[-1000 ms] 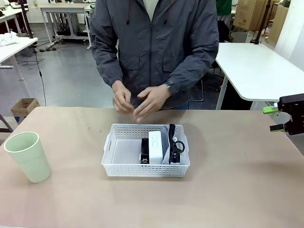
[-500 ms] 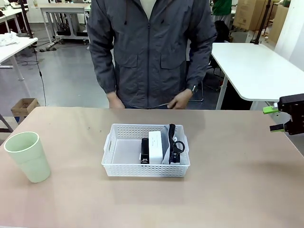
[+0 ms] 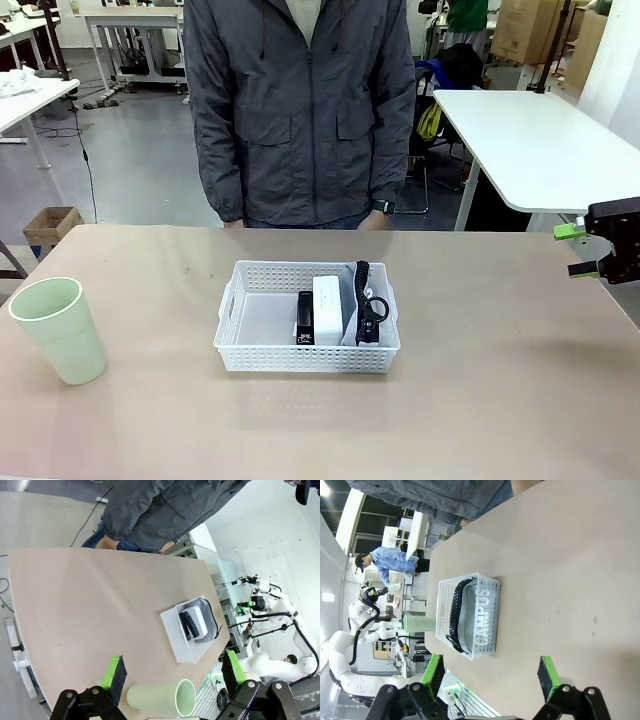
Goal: Efficiently arrange items inside the basket to fit them all.
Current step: Pick up the Reusable plastic cup and place it inside the Organizing basket.
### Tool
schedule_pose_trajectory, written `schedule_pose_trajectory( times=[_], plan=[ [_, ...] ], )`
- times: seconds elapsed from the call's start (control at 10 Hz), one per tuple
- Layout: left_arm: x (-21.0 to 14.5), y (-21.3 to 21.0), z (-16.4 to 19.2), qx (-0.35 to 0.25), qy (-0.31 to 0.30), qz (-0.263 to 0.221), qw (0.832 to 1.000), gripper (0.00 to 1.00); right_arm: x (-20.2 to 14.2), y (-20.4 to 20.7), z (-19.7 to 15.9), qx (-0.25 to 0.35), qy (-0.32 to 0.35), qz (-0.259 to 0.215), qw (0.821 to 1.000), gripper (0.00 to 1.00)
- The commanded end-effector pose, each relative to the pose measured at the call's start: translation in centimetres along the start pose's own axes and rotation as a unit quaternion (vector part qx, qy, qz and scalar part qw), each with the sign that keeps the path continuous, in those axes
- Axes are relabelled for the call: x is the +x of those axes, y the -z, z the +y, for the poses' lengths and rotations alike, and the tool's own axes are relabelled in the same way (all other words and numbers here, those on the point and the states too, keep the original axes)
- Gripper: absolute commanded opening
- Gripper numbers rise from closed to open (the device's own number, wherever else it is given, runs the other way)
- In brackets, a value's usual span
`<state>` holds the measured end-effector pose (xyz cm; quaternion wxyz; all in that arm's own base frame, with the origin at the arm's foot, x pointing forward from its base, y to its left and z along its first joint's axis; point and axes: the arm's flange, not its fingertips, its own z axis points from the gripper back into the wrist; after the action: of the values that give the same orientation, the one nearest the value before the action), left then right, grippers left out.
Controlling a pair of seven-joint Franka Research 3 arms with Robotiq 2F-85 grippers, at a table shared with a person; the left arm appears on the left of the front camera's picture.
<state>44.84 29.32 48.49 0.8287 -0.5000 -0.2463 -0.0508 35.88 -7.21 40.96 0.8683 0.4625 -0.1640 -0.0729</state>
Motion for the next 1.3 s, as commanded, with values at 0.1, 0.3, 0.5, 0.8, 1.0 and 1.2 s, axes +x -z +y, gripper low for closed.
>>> schedule_pose_trajectory(
  times=[0.1, 0.3, 0.5, 0.8, 1.0, 1.2],
  plan=[
    [-0.5, 0.1, -0.2, 0.006, -0.006, 0.003, 1.000, 1.00, -0.1, -0.1, 0.0, 0.005, -0.003, -0.001, 1.000, 1.00],
    [-0.4, 0.5, -1.3, -0.057, 0.051, 0.039, 0.996, 1.00, -0.1, -0.1, 0.0, 0.005, -0.003, -0.001, 1.000, 1.00],
    [-3.2, 1.6, -2.5, -0.081, 0.138, 0.072, 0.985, 1.00, -0.1, -0.1, 0.0, 0.005, -0.003, -0.001, 1.000, 1.00],
    [-8.5, 0.9, -3.0, -0.118, 0.227, 0.093, 0.962, 1.00, -0.1, -0.1, 0.0, 0.005, -0.003, -0.001, 1.000, 1.00],
    [-12.7, 0.9, -2.7, -0.146, 0.294, 0.098, 0.939, 1.00, -0.1, -0.1, 0.0, 0.005, -0.003, -0.001, 1.000, 1.00],
    [-16.7, 2.7, -1.1, -0.158, 0.367, 0.096, 0.912, 1.00, -0.1, -0.1, 0.0, 0.005, -0.003, -0.001, 1.000, 1.00]
  ],
)
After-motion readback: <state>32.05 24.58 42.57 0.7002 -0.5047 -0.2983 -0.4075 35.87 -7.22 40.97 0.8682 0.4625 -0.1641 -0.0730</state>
